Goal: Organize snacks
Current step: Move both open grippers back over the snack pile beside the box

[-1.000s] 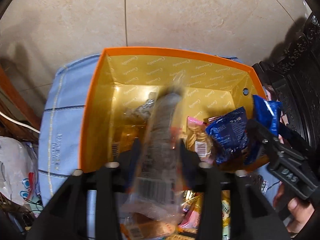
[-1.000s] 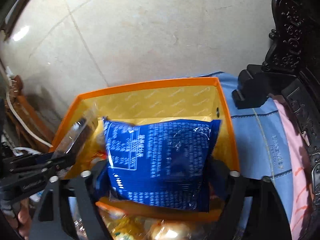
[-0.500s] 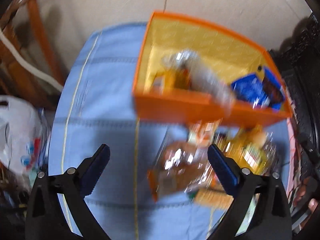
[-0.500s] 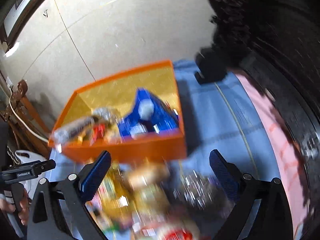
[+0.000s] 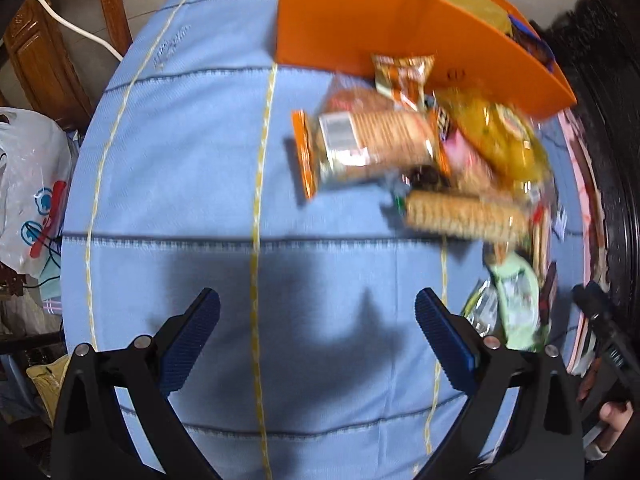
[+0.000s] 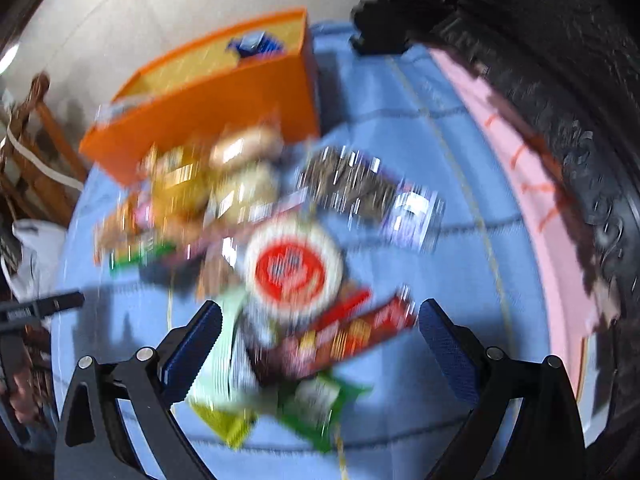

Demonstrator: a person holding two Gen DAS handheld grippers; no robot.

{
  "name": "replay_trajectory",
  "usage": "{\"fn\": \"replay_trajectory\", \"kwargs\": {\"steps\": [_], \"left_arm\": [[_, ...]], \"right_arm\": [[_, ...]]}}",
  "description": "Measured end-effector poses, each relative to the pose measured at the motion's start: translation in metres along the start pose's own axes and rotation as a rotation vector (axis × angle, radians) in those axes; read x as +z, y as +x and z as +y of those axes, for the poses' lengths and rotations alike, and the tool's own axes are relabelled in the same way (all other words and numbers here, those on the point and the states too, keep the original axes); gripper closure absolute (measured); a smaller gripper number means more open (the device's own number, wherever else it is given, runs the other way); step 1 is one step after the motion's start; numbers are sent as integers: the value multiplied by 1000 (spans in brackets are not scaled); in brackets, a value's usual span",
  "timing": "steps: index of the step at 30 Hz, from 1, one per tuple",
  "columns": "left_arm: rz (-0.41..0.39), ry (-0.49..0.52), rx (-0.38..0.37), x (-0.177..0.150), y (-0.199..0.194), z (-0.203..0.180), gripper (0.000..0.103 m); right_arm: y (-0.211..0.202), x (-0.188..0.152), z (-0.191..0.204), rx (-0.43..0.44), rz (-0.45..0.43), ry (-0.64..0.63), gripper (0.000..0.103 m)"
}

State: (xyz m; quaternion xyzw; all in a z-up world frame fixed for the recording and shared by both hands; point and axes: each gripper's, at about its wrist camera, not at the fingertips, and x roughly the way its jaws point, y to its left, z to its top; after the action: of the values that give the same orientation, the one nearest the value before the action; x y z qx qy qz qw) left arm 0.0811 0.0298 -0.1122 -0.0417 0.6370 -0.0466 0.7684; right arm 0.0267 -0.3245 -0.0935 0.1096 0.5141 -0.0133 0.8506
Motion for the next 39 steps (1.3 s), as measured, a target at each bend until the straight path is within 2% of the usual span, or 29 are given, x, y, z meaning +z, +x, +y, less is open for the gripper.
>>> {"fn": "replay_trajectory", "kwargs": {"steps": [6, 10, 13, 16, 22, 27, 32, 35, 36, 38, 39], "left_arm": [[30, 4, -7, -18, 3, -1, 7], [36, 14, -9, -25, 3, -4, 7], [42, 13, -15, -25, 3, -6, 6], [53, -3, -27, -25, 4, -3, 6], [40, -36, -15, -20, 3, 6, 6], [-22, -33, 62, -9, -4, 22, 5], [10, -83, 74, 1, 4, 42, 5], [24, -92, 81, 5, 9, 47, 5], [28, -94, 83, 6, 10, 48, 5], [36, -97, 83, 7, 13, 50, 5], [38, -97, 85, 8, 14, 50, 5]], "right_arm": [[11, -30, 11, 60, 87, 20, 4], [10, -36, 20, 79, 100, 23, 4], [3, -33, 33, 96, 73, -3, 4], [2, -24, 50, 153, 65, -31, 4], [14, 7, 72, 279, 90, 57, 4], [34, 33, 91, 278, 118, 127, 4], [63, 48, 104, 257, 167, 180, 4], [79, 56, 106, 216, 175, 230, 4], [82, 58, 107, 215, 180, 233, 6], [91, 62, 111, 205, 213, 191, 54], [93, 62, 109, 227, 225, 192, 60]]}}
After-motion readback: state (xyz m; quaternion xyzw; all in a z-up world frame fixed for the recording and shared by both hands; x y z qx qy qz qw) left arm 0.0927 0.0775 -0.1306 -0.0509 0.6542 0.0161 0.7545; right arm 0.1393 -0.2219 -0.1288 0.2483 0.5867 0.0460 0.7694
